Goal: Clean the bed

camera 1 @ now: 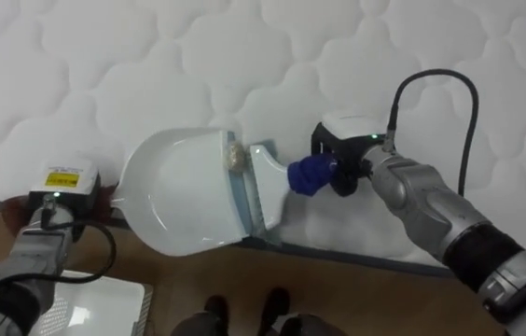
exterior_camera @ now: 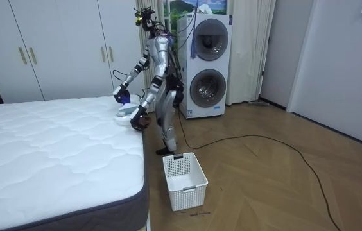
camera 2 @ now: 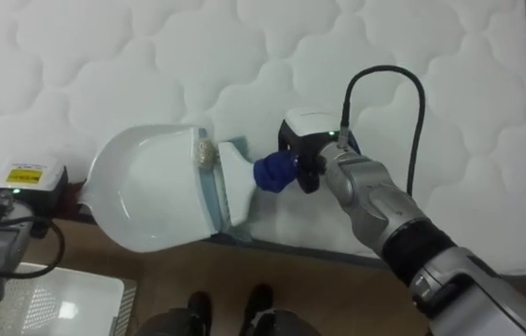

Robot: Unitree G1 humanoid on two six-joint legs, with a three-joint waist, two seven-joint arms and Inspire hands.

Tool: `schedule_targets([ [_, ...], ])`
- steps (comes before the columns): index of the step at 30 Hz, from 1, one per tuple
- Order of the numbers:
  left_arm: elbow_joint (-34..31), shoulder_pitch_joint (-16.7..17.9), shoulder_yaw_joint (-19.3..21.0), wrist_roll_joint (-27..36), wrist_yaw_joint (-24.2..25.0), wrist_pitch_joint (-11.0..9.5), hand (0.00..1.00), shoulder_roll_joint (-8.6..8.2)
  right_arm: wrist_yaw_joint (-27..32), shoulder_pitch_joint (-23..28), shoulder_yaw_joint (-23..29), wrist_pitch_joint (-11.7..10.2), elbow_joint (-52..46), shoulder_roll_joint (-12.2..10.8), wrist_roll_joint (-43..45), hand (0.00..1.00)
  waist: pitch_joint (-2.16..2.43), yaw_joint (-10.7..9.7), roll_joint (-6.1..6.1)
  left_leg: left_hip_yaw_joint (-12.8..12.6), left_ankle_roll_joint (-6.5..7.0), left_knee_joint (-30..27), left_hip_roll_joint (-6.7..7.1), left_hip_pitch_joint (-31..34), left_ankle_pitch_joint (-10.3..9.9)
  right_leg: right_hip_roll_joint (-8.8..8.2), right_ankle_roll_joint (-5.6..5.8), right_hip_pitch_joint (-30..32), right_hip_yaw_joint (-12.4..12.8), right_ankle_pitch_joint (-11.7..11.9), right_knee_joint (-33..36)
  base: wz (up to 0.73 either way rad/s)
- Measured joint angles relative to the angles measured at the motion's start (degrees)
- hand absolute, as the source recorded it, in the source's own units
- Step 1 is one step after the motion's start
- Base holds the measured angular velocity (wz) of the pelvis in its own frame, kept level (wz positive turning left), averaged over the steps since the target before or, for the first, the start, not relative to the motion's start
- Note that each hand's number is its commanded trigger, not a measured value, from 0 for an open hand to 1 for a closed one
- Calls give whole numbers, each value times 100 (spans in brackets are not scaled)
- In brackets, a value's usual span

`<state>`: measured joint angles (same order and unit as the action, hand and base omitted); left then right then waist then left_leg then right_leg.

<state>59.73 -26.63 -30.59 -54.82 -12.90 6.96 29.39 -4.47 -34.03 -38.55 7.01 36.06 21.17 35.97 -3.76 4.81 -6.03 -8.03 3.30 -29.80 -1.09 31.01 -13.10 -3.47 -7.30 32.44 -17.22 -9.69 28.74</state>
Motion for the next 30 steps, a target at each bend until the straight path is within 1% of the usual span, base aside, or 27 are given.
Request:
schedule_targets([
  [3, 0, -4, -8, 1, 34, 12, 100, -29, 2, 3, -2, 1, 23, 5, -56, 100, 1, -1, 55, 0, 0, -60, -1, -4, 0, 0, 0, -8, 2, 0, 3, 0],
  [6, 10, -10, -12, 6, 96, 66, 100, -95, 8, 70, -5, 1, 23, 17, -364, 100, 5, -11, 119, -1, 0, -51, 8, -11, 0, -19, 1, -8, -4, -11, 53, 0],
  [11, 38, -20, -9, 3, 116, 86, 100, -127, 8, 161, -3, 1, 25, 14, -480, 100, 6, -46, 160, -5, -2, -18, 28, -21, 0, -59, -13, 17, -1, -73, 115, 1],
  [17, 58, -47, -8, -1, 97, 143, 100, -127, 10, 161, 7, -7, 25, 53, -655, 100, 5, -87, 186, 6, -33, 32, 33, -22, 21, -61, -30, 27, -19, -82, 103, 1],
  [25, 199, -78, -2, -3, 50, 145, 100, -137, -2, 160, 4, -57, -5, 56, -703, 100, 4, -133, 199, 3, -37, 15, 41, -23, 43, -64, -36, 36, -12, -88, 124, 0],
  [30, 263, -98, 36, -117, 61, 145, 100, -149, -166, 184, 175, -57, -400, 85, -671, 100, 4, -153, 200, -10, -38, 2, 49, -30, 43, -81, -41, 44, -1, -104, 139, 0],
])
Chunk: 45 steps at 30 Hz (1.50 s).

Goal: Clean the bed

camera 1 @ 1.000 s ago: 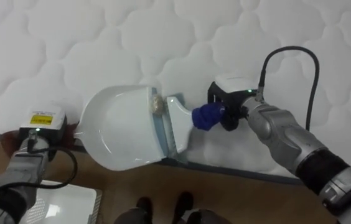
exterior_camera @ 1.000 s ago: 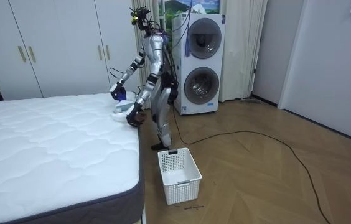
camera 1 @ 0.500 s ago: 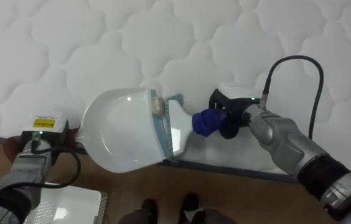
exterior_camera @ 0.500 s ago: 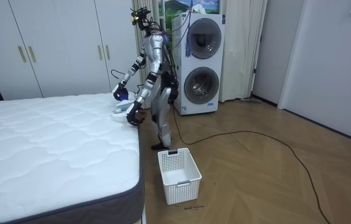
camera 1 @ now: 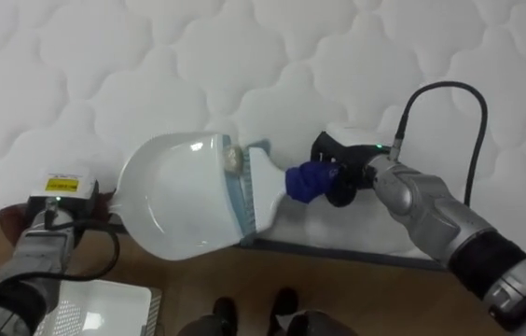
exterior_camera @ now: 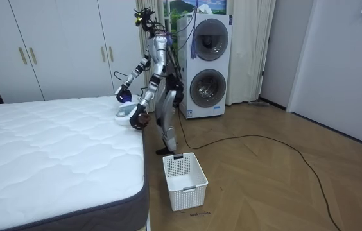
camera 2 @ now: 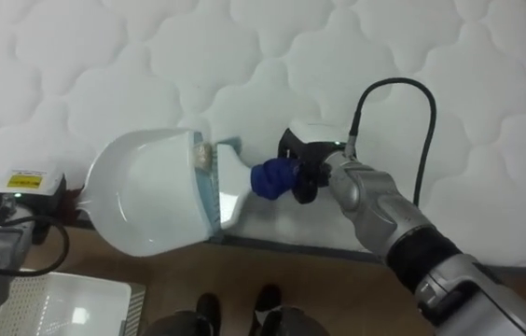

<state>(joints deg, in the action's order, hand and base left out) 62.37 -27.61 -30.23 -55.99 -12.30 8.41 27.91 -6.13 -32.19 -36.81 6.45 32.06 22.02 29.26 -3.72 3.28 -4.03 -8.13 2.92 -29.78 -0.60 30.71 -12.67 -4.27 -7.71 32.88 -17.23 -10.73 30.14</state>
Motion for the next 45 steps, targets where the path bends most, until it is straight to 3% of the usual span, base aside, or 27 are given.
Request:
schedule_targets([
  [5, -1, 0, 0, 0, 8, 0, 100, -10, -32, 12, 5, -35, -177, -91, -1, 100, 1, 0, 2, -4, 0, -3, 3, -8, 0, -6, -1, 1, 0, -2, 13, 0],
  [12, 0, 0, -1, 1, 56, -1, 100, -70, -140, 121, 3, -298, -365, -293, -235, 100, 4, 5, 47, -71, 11, 12, 16, -4, 6, -47, 19, 40, 10, -17, 71, 0],
  [19, 4, 58, 28, 1, 56, -1, 100, -102, -430, 123, 8, -303, -784, -385, -292, 100, 27, 15, 106, -104, 13, 18, 16, 7, 6, -51, 11, 80, 36, -22, 99, 0],
  [24, 87, 166, 203, 2, 55, 15, 100, -241, -711, 114, 25, -317, -874, -385, -470, 100, 33, 17, 105, -118, 20, 15, 43, -4, 11, -68, 20, 102, 82, -33, 154, 0],
  [30, 101, 179, 207, 4, -13, 32, 100, -246, -779, 126, 24, -315, -873, -385, -470, 100, 49, -3, 102, -108, 24, -19, 44, -8, 13, -74, 18, 94, 84, -31, 181, 0],
  [37, 183, 271, 279, 22, -445, -2, 100, -263, -563, 146, 49, -345, -873, -256, -739, 100, 60, -37, 84, -96, 26, -71, 38, -31, 15, -75, 17, 47, 81, -28, 176, 0],
  [43, 212, 453, 560, 12, -1048, -191, 100, -259, -296, 332, 328, -541, -811, -149, -970, 100, 63, -144, 78, -50, 38, -41, 45, -138, 22, -68, 42, -97, 50, -14, 103, 3],
  [45, 203, 458, 655, 0, -1265, -324, 100, -262, -158, 511, 662, -636, -785, -135, -1165, 100, 64, -162, 73, -29, 54, 1, 34, -174, 33, -51, 43, -173, 0, 44, -2, 2],
])
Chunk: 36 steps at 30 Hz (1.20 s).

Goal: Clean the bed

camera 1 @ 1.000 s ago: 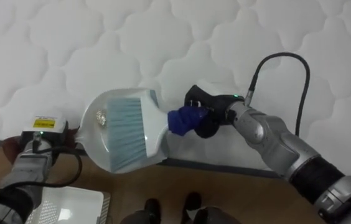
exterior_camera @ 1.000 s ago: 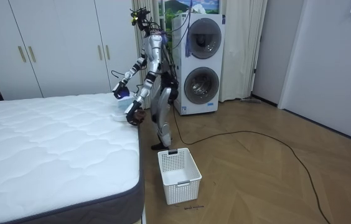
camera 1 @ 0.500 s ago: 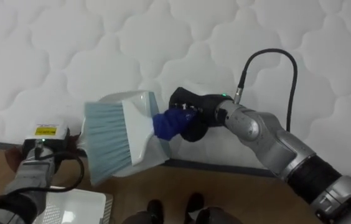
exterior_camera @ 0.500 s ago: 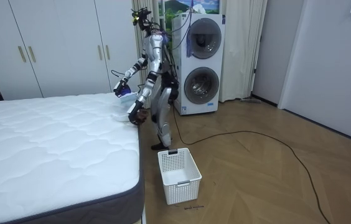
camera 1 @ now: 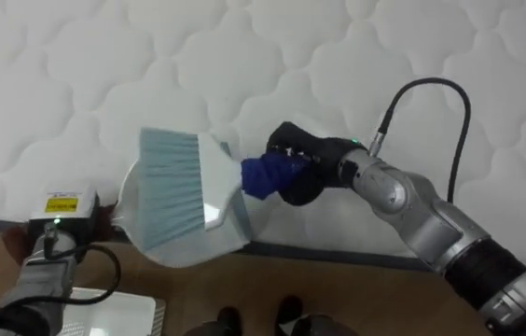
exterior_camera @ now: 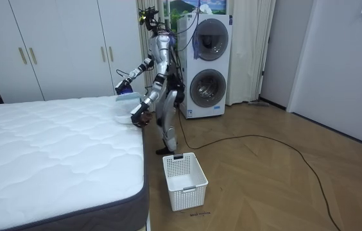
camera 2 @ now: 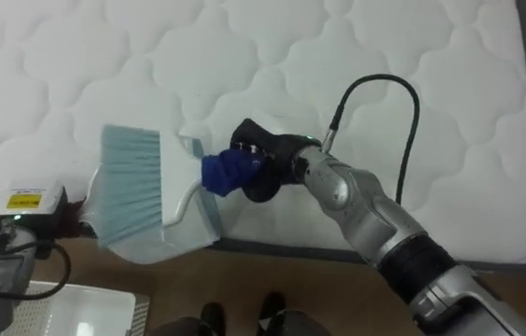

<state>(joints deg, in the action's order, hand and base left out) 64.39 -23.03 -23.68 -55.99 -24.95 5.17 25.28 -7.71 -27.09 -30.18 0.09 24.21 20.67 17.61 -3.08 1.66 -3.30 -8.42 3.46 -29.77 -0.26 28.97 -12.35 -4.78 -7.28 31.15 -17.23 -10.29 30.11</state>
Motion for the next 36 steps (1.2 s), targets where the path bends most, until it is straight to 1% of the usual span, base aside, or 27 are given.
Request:
schedule_targets([
  [2, -7, 77, 58, 1, -174, -58, 100, -20, 210, 159, 213, -77, 143, -9, -200, 100, -1, -34, -5, 12, 13, 42, 9, -127, 8, 2, 20, -146, -10, 14, -59, 2],
  [4, -66, 116, 91, -40, -286, -60, 100, -17, 420, 290, 407, -91, 269, 2, -438, 100, 6, -91, -20, 48, 14, 111, 25, -217, 7, 12, 58, -253, -10, 15, -115, 6],
  [5, -116, 116, 176, -144, -380, -67, 100, -14, 502, 358, 601, -137, 352, 2, -670, 100, 4, -123, -40, 63, 15, 132, 30, -248, 7, 31, 83, -287, -1, 34, -178, 3],
  [6, -157, 120, 253, -221, -453, -92, 100, -22, 595, 438, 813, -144, 411, 8, -949, 100, 21, -144, -70, 59, 17, 200, 29, -276, 9, 42, 94, -321, 3, 53, -220, 0],
  [7, -175, 122, 292, -222, -485, -109, 100, -21, 649, 484, 918, -144, 413, 9, -1091, 98, 30, -137, -84, 57, 19, 222, 30, -297, 9, 47, 95, -337, 6, 66, -245, -6],
  [8, -247, 165, 356, -219, -518, -110, 100, -21, 785, 537, 1089, -145, 419, 11, -1338, 79, 30, -159, -97, 57, 23, 270, 30, -359, 12, 58, 103, -399, 3, 84, -301, -7],
  [9, -281, 210, 412, -221, -596, -151, 100, -26, 903, 601, 1277, -154, 429, 10, -1561, 55, 33, -188, -103, 59, 32, 351, 30, -454, 17, 75, 111, -498, -1, 111, -391, -5],
  [10, -336, 262, 456, -230, -607, -168, 100, -30, 947, 635, 1368, -157, 436, 10, -1683, 4, 36, -208, -105, 57, 35, 397, 30, -515, 21, 85, 119, -562, -2, 121, -439, -4],
  [11, -513, 411, 551, -258, -616, -184, 100, -31, 1040, 715, 1555, -160, 440, 10, -1870, 0, 38, -257, -107, 54, 37, 464, 29, -649, 23, 102, 131, -699, -2, 129, -523, -5],
  [12, -693, 541, 642, -287, -637, -182, 100, -32, 1136, 798, 1744, -165, 439, 9, -2001, 0, 46, -295, -116, 56, 40, 506, 25, -765, 25, 122, 141, -819, -2, 131, -581, -5],
  [13, -795, 607, 708, -336, -640, -182, 100, -41, 1181, 858, 1849, -176, 431, 9, -2013, 0, 66, -305, -126, 57, 40, 525, 24, -804, 25, 134, 150, -865, 0, 135, -642, -6],
  [14, -1086, 782, 848, -405, -674, -181, 100, -46, 1272, 974, 2057, -191, 410, 14, -2039, 0, 89, -310, -145, 52, 40, 582, 19, -894, 25, 157, 165, -960, 4, 146, -697, 0],
  [15, -1320, 926, 966, -454, -737, -182, 100, -87, 1374, 1092, 2249, -198, 409, 22, -2208, 0, 94, -312, -149, 54, 40, 622, 11, -992, 25, 180, 178, -1079, 5, 155, -778, 0],
  [17, -1563, 1092, 1048, -464, -827, -164, 100, -171, 1582, 1203, 2435, -198, 412, 25, -2460, 0, 107, -312, -136, 75, 39, 679, 13, -1141, 24, 199, 196, -1245, 15, 166, -875, -2],
  [19, -1800, 1227, 1113, -561, -828, -168, 100, -191, 1744, 1246, 2570, -198, 412, 25, -2606, 0, 128, -315, -117, 82, 39, 764, 15, -1300, 24, 225, 211, -1401, 42, 175, -957, -2],
  [21, -2202, 1421, 1269, -725, -828, -171, 100, -191, 1961, 1274, 2807, -197, 377, 25, -2717, 0, 190, -297, -59, 86, 39, 907, 15, -1486, 25, 264, 244, -1545, 135, 195, -1045, 0],
  [22, -2288, 1476, 1304, -727, -828, -171, 100, -194, 2015, 1279, 2857, -197, 348, 25, -2789, 0, 206, -290, -36, 87, 38, 928, 13, -1537, 25, 273, 253, -1598, 147, 202, -1074, 0],
  [23, -2418, 1594, 1364, -709, -824, -177, 100, -198, 2118, 1306, 2928, -197, 278, 26, -2961, 0, 265, -287, 38, 90, 38, 995, 14, -1656, 25, 283, 265, -1718, 143, 209, -1138, 0],
  [24, -2561, 1726, 1416, -700, -817, -179, 100, -197, 2216, 1369, 2942, -198, 143, 49, -3179, 0, 310, -287, 108, 90, 37, 1064, 18, -1793, 25, 288, 269, -1846, 143, 211, -1174, 0],
  [26, -2678, 1863, 1516, -691, -806, -192, 100, -199, 2254, 1413, 2946, -198, 53, 53, -3367, 0, 357, -285, 181, 97, 29, 1191, 27, -2017, 31, 297, 282, -2058, 144, 204, -1259, 0],
  [28, -2745, 1995, 1677, -683, -782, -240, 100, -219, 2252, 1466, 2969, -198, 22, 53, -3429, 0, 362, -274, 207, 102, 15, 1329, 35, -2257, 39, 311, 299, -2299, 143, 192, -1349, 4],
  [30, -3091, 2331, 1877, -669, -663, -260, 100, -225, 2261, 1654, 3119, -194, -288, 52, -3525, 0, 365, -271, 212, 108, 3, 1489, 56, -2467, 44, 311, 318, -2474, 143, 165, -1393, 6],
  [31, -3170, 2398, 1908, -667, -638, -258, 100, -227, 2275, 1697, 3174, -194, -378, 52, -3538, 0, 367, -276, 215, 121, 2, 1505, 61, -2496, 45, 311, 321, -2500, 136, 164, -1398, 10],
  [33, -3445, 2629, 1959, -639, -504, -195, 100, -244, 2419, 1819, 3273, -192, -582, 48, -3606, 0, 366, -264, 215, 237, -2, 1488, 85, -2603, 50, 314, 342, -2690, 87, 155, -1463, 17],
  [34, -3515, 2674, 1960, -607, -447, -183, 100, -249, 2435, 1869, 3310, -189, -624, 48, -3615, 0, 367, -264, 215, 264, -2, 1483, 90, -2628, 50, 311, 351, -2747, 55, 149, -1487, 32],
  [35, -3652, 2734, 1960, -530, -347, -188, 100, -252, 2490, 1968, 3383, -184, -703, 48, -3626, 0, 365, -273, 219, 366, 0, 1474, 105, -2665, 50, 309, 368, -2870, -38, 155, -1570, 41],
  [36, -3792, 2790, 1988, -448, -284, -188, 100, -253, 2579, 2019, 3412, -184, -733, 48, -3625, 0, 367, -279, 215, 454, 4, 1473, 123, -2672, 53, 313, 386, -2926, -68, 152, -1619, 42],
])
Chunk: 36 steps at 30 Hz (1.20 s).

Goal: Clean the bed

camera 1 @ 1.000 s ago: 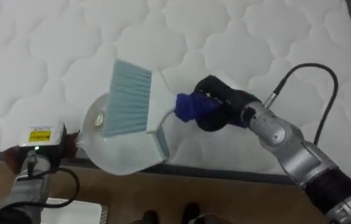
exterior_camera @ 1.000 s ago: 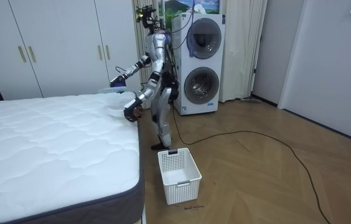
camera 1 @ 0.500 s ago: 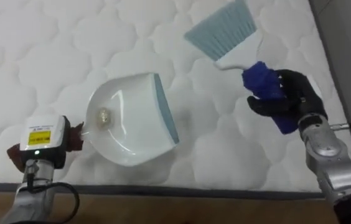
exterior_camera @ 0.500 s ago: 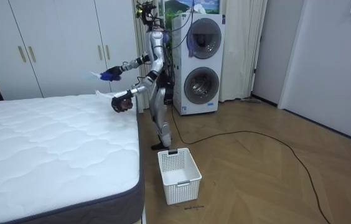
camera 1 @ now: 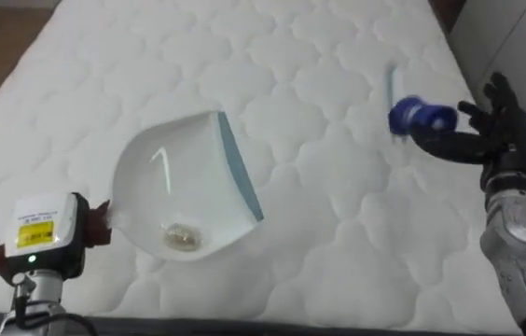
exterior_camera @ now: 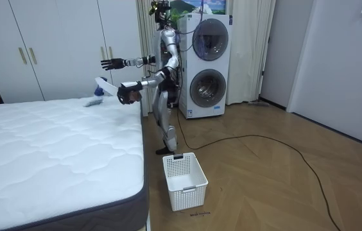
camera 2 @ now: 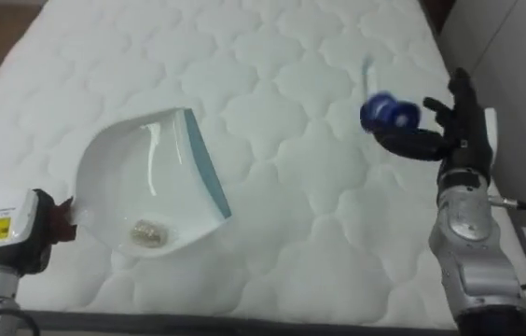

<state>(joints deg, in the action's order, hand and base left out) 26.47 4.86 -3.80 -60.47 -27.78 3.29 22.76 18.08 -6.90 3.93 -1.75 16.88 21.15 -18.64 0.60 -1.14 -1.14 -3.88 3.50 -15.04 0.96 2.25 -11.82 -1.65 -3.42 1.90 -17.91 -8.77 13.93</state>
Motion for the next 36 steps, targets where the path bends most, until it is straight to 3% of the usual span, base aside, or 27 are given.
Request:
schedule_targets([
  [3, -423, 167, 145, 39, 216, -45, 100, -2, 67, 298, 176, 1, -207, 0, 15, 0, -2, -37, 2, 378, 14, 3, 81, 2, 16, 2, 51, -209, -122, -18, -163, 62],
  [5, -591, 202, 206, 190, 252, -114, 100, 4, 156, 395, 252, 1, -221, 2, 38, 0, -3, -109, 1, 708, 21, 9, 175, 14, 48, 10, 95, -345, 8, -60, -242, 93],
  [8, -633, 208, 321, 604, 346, -171, 100, -9, 249, 399, 241, 1, -260, 2, 75, 0, -5, 30, -4, 824, 15, 28, 201, 8, 100, 25, 133, -389, 238, -111, -231, 56],
  [11, -634, 325, 680, 627, 418, -158, 100, -173, 271, 452, 240, 0, -440, 1, 107, 0, -14, 221, -22, 1062, -17, 26, 216, 24, 120, 47, 139, -434, 233, -115, -232, 40],
  [15, -640, 556, 861, 698, 440, -151, 100, -228, 332, 473, 236, -23, -467, 2, 131, 0, -37, 425, -114, 1404, -63, 18, 267, 106, 148, 69, 165, -497, 272, -158, -239, 49],
  [19, -743, 623, 944, 701, 481, -161, 100, -459, 548, 497, 217, -27, -475, -8, 410, 0, -45, 508, -136, 1374, -84, -114, 272, 352, 164, 67, 177, -498, -27, -166, -241, 73],
  [21, -748, 629, 957, 702, 491, -206, 100, -514, 589, 539, 221, -32, -475, -7, 585, 0, -45, 482, -139, 1082, -73, -215, 214, 493, 175, 58, 188, -543, -249, -173, -238, 92],
  [24, -747, 627, 969, 734, 592, -196, 100, -552, 601, 721, 232, -35, -527, -6, 588, 0, -50, 456, -166, -207, 29, -314, -29, 549, 233, 36, 273, -785, -352, -282, -211, 113],
  [25, -747, 628, 969, 738, 592, -190, 100, -569, 601, 728, 234, -38, -551, -6, 588, 0, -52, 461, -162, -240, 41, -342, -24, 568, 239, 34, 272, -810, -340, -310, -211, 87],
  [28, -746, 632, 968, 848, 594, -190, 100, -669, 574, 700, 252, -149, -584, 8, 594, 0, -73, 493, -113, 169, 56, -310, 188, 691, 395, 64, 243, -851, -427, -373, -239, 88],
  [29, -746, 623, 968, 936, 593, -190, 100, -735, 629, 701, 256, -173, -603, 21, 591, 0, -69, 474, -109, 197, 49, -72, 299, 711, 604, 8, 230, -819, -508, -381, -253, 114],
  [30, -747, 592, 974, 1045, 592, -194, 100, -791, 690, 698, 266, -190, -687, 30, 610, 0, -68, 374, -116, -206, 44, 199, 271, 763, 808, -109, 219, -818, -871, -390, -357, 126],
  [31, -746, 570, 975, 1073, 592, -199, 100, -805, 710, 687, 267, -200, -712, 33, 664, 0, -71, 279, -119, -619, 51, 208, 186, 827, 832, -141, 183, -816, -1143, -418, -389, 136],
  [32, -737, 544, 969, 1128, 606, -202, 100, -809, 710, 680, 245, -199, -706, 23, 796, 0, -75, 187, -109, -1415, 135, -283, -116, 1001, 623, -163, 151, -801, -1741, -496, -368, 95],
  [33, -730, 567, 1005, 1142, 634, -191, 100, -808, 675, 680, 199, -197, -707, -25, 856, 0, -81, 228, -87, -1770, 29, -986, -539, 1049, 202, -155, 160, -854, -2252, -582, -211, 70],
  [35, -735, 546, 1052, 1142, 724, -188, 100, -804, 655, 681, 195, -190, -786, -35, 1025, 0, -84, 250, -75, -1792, -259, -1603, -923, 1104, -183, -166, 217, -949, -2747, -794, -44, 43],
  [36, -732, 509, 1052, 1142, 765, -195, 100, -808, 668, 679, 236, -191, -926, -41, 1027, 0, -128, 276, -36, -1766, -173, -1523, -909, 1135, -292, -166, 266, -1036, -2934, -884, 17, 55],
])
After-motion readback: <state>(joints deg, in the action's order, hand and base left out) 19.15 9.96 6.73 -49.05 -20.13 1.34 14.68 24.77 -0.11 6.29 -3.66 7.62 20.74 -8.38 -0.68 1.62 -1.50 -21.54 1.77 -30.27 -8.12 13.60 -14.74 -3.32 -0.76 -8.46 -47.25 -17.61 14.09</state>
